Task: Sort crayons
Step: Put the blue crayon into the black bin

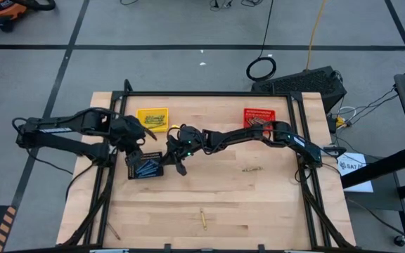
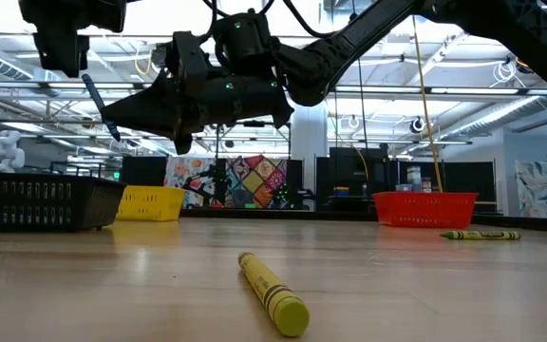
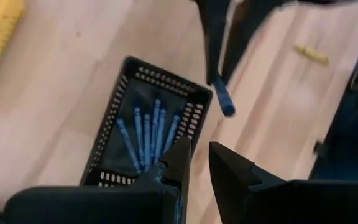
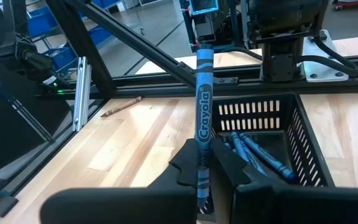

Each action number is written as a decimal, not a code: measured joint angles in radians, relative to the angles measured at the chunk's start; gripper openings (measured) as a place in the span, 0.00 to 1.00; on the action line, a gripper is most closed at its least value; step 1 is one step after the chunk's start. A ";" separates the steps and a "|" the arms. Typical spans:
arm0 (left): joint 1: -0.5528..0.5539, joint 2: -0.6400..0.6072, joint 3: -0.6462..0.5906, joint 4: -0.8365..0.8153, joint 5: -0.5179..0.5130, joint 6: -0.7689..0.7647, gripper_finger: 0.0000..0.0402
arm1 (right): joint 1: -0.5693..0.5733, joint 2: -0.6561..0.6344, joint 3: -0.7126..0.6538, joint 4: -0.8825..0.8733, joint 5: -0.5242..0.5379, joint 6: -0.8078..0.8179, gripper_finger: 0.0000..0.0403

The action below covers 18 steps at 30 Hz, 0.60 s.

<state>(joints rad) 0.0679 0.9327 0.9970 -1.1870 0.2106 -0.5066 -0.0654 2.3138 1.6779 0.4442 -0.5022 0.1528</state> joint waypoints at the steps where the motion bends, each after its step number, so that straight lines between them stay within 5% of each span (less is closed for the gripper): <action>1: -0.007 0.003 0.000 -0.003 0.005 0.026 0.16 | 0.000 0.000 0.000 0.000 0.000 0.000 0.00; 7: -0.082 0.002 0.000 -0.002 -0.095 0.223 0.16 | -0.001 0.000 0.000 0.009 0.001 0.000 0.00; 18: -0.125 0.016 0.000 0.062 -0.126 0.226 0.16 | -0.007 -0.002 0.038 0.118 0.033 0.020 0.01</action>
<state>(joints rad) -0.0574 0.9491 0.9970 -1.1251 0.0849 -0.2802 -0.0727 2.3122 1.7160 0.5626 -0.4689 0.1723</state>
